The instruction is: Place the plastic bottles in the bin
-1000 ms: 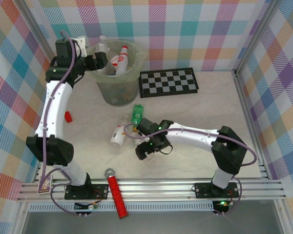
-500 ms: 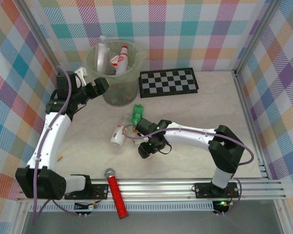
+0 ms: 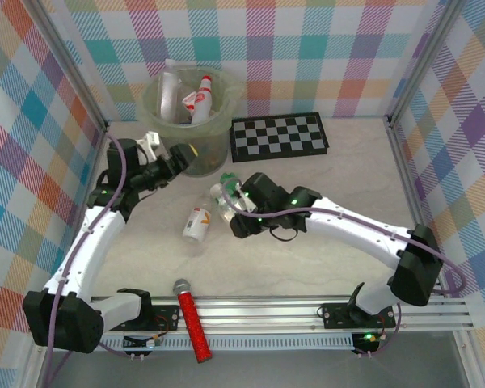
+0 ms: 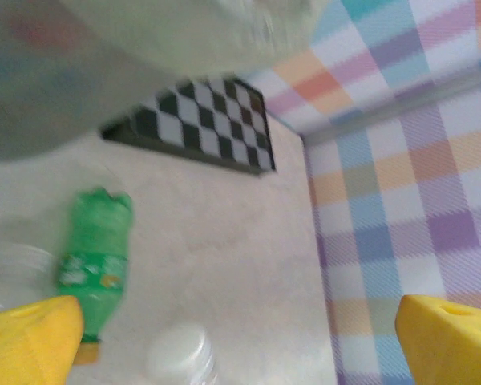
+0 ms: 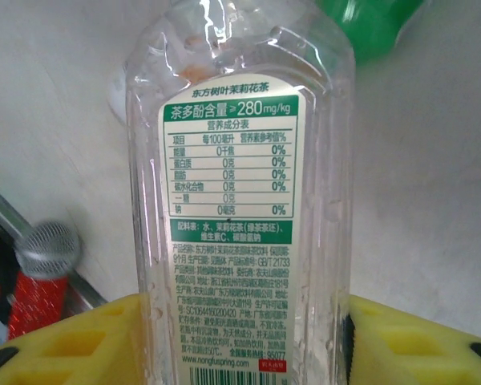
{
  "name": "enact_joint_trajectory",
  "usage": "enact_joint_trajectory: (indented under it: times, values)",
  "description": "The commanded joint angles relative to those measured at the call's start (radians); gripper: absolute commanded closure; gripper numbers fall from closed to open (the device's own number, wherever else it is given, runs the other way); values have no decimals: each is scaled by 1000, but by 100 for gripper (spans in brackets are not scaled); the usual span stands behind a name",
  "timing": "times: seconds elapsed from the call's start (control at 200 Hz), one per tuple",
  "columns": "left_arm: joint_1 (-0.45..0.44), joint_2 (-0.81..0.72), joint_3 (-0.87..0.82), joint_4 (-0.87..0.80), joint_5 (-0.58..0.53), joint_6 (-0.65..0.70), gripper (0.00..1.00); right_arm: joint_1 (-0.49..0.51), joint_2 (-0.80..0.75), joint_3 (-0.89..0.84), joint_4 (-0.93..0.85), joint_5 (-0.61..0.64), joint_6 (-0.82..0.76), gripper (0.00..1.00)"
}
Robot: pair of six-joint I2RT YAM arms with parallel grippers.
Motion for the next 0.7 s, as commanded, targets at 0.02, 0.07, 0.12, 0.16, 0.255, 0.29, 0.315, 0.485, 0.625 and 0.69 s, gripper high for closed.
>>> enact_joint_trajectory:
  times: [0.02, 0.07, 0.12, 0.16, 0.255, 0.29, 0.315, 0.485, 0.625, 0.69]
  values:
    - [-99, 13, -17, 163, 46, -109, 0, -10, -52, -10, 189, 33, 6, 46]
    - [-121, 26, -25, 179, 23, -116, 1, -11, -55, -3, 210, 26, -4, 46]
    - [-136, 43, -31, 204, 9, -126, 6, -12, -50, 10, 212, 18, -14, 46]
    - [-145, 59, -37, 234, 6, -141, 9, -11, -43, 19, 211, 9, -17, 46]
    - [-159, 91, -50, 295, 10, -179, 19, -11, -31, 24, 217, 3, -17, 46]
    - [-165, 100, -51, 302, 9, -184, 22, -11, -28, 26, 220, 6, -15, 46]
    - [-169, 104, -48, 298, 6, -184, 24, -11, -25, 27, 220, 9, -15, 46]
    - [-172, 108, -38, 244, -24, -151, 31, -14, -14, 31, 258, -1, -9, 47]
    - [-172, 113, -40, 252, -31, -155, 45, -16, 2, 47, 251, -5, -9, 47]
    - [-172, 116, -32, 249, -35, -150, 51, -22, 7, 48, 256, -9, -9, 47]
